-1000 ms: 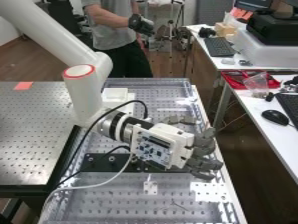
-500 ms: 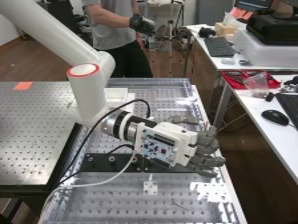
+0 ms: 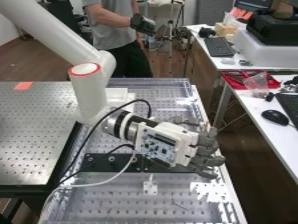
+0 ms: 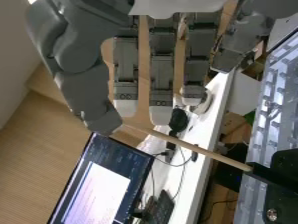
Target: Grab the chopstick and place it in the clear container
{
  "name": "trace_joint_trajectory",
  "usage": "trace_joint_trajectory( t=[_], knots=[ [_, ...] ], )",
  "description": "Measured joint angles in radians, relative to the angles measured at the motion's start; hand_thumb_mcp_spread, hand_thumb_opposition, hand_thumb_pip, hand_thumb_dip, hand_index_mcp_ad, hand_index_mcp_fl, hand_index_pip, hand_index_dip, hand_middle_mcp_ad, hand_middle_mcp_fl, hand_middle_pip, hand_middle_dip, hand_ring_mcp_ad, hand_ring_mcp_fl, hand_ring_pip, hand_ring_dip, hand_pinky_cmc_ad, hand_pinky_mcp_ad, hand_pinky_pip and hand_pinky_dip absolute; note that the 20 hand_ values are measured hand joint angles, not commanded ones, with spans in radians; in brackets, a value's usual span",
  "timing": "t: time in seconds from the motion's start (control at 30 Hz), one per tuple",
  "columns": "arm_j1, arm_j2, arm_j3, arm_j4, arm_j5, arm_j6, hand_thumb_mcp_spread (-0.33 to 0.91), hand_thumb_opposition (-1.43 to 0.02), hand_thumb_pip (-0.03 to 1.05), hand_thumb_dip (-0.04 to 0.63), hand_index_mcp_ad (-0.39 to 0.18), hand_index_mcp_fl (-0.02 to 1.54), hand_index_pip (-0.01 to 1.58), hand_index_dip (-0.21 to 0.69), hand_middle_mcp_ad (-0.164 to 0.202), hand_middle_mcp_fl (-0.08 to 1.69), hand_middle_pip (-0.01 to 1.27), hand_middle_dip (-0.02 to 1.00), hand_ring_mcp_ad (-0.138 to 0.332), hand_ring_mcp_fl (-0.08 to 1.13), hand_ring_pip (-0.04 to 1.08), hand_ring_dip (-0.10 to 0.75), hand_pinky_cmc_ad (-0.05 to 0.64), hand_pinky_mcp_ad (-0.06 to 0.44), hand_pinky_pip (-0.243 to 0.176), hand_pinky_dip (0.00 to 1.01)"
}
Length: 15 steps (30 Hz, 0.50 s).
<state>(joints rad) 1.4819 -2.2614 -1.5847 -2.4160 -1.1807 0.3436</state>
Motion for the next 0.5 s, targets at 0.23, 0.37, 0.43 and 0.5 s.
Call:
trace_joint_trajectory(
  t=[0.23, 0.37, 0.43, 0.5],
  knots=[
    [0.003, -0.003, 0.003, 0.012, 0.006, 0.005, 0.60, -0.77, 0.63, 0.255, -0.077, 0.01, 1.56, 0.124, 0.075, 0.34, 0.99, 0.72, 0.117, 0.42, 0.16, 0.518, 0.365, 0.190, -0.002, 0.18],
    [0.004, -0.003, 0.002, 0.018, 0.011, 0.009, 0.60, -0.77, 0.63, 0.255, -0.079, 0.10, 1.56, 0.120, 0.075, 0.39, 0.99, 0.72, 0.101, 0.46, 0.16, 0.515, 0.363, 0.190, -0.002, 0.18],
    [0.005, -0.003, 0.001, 0.023, 0.009, 0.008, 0.60, -0.78, 0.63, 0.255, -0.075, 0.12, 1.56, 0.119, 0.075, 0.42, 0.99, 0.72, 0.099, 0.46, 0.17, 0.529, 0.374, 0.190, 0.000, 0.18],
    [0.005, -0.002, 0.001, 0.022, 0.009, 0.007, 0.60, -0.80, 0.63, 0.255, -0.079, 0.14, 1.56, 0.108, 0.075, 0.45, 0.99, 0.72, 0.099, 0.47, 0.17, 0.531, 0.379, 0.190, 0.009, 0.18]
  ],
)
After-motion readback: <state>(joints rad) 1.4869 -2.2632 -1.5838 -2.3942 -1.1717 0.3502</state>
